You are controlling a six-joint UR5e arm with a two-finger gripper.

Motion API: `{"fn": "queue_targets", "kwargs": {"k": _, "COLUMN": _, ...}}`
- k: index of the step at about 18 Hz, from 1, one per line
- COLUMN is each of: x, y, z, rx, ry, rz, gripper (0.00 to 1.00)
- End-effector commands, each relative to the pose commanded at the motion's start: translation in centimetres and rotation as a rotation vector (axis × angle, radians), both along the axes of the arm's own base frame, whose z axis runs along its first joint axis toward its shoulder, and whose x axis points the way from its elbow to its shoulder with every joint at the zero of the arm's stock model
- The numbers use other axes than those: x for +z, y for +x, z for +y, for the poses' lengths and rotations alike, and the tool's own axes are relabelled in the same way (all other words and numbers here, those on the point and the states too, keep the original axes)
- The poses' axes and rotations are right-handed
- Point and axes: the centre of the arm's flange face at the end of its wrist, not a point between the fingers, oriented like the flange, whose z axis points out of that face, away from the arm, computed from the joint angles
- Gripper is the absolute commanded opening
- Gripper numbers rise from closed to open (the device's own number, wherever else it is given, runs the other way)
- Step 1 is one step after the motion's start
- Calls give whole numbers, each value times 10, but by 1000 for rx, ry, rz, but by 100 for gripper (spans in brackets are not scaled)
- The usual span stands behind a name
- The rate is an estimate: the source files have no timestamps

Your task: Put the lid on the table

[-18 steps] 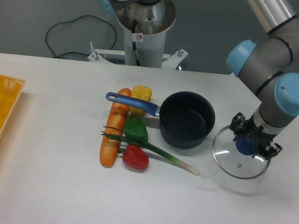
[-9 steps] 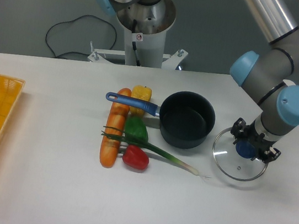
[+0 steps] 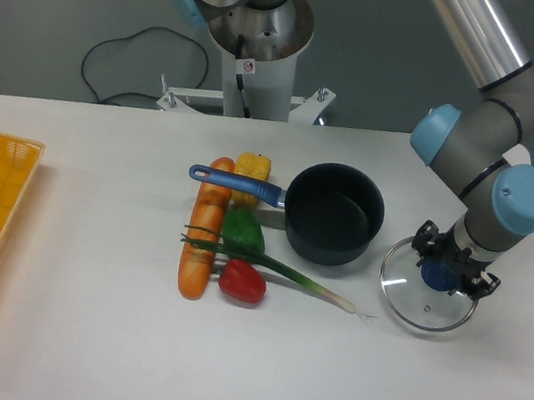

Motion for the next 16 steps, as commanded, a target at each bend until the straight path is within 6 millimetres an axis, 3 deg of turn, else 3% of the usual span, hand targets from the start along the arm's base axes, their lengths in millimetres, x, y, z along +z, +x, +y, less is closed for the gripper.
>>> {"fn": "queue_targets", "kwargs": {"k": 16, "x": -13, "y": -1, "z": 3, "rx": 5, "ry": 1, "rz": 4, "gripper": 63}}
